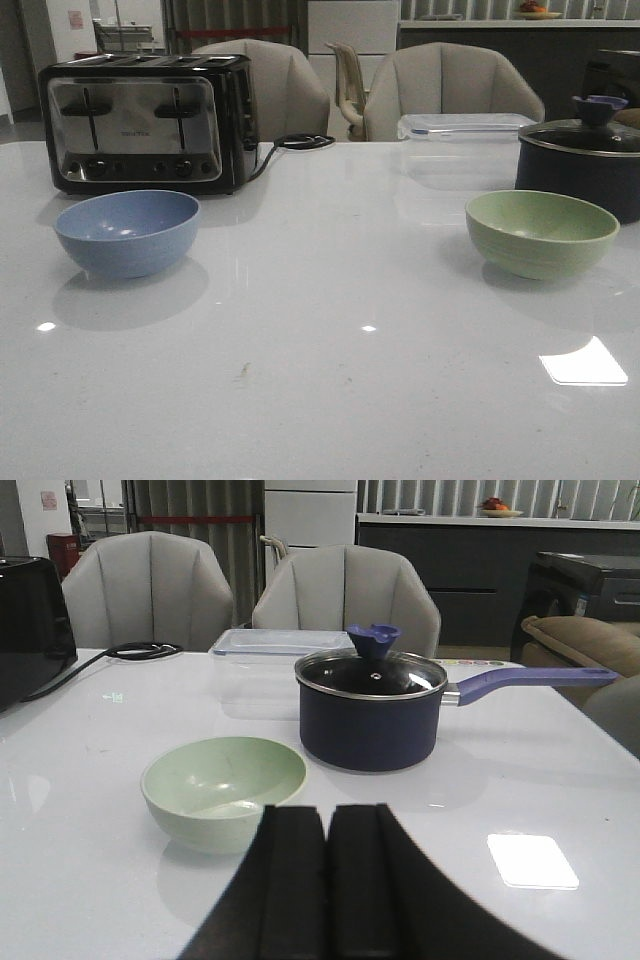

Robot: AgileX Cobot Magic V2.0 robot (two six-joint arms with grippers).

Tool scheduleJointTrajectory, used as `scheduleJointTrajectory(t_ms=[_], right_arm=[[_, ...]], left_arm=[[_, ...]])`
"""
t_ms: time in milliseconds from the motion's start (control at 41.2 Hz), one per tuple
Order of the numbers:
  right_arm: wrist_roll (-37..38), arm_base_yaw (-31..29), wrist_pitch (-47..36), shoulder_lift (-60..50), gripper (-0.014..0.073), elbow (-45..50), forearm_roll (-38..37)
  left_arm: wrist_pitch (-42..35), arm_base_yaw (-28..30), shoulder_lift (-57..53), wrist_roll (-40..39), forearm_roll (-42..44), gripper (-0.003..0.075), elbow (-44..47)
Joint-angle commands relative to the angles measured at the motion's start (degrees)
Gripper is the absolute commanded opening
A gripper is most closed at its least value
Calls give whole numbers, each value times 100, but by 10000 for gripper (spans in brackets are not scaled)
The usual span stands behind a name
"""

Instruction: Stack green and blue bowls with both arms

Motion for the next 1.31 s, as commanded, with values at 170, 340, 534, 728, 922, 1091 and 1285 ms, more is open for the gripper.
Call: scheduleJointTrajectory(t_ms=[170,340,534,728,922,1091,1285], right_arm=[[-12,-13,-552,-101,45,-35,-64],[-12,-13,-552,-101,45,-35,-64],[-12,-13,-552,-101,45,-35,-64],[-12,-13,-700,-101,45,-41,-64],[-12,-13,-814,-101,45,-109,-84],[-12,-13,-562,-101,45,-651,-84],[-12,-13,653,194,45,-1966,-84]], left_arm=[[-514,4,-91,0,-39,99,51],[-514,4,-91,0,-39,99,51],[-514,4,-91,0,-39,99,51],[-514,4,-91,0,-39,99,51],[-874,4,-91,0,-13,99,-30],[-841,4,-77,0,-13,99,-661],[115,4,203,0,1,99,-1975]])
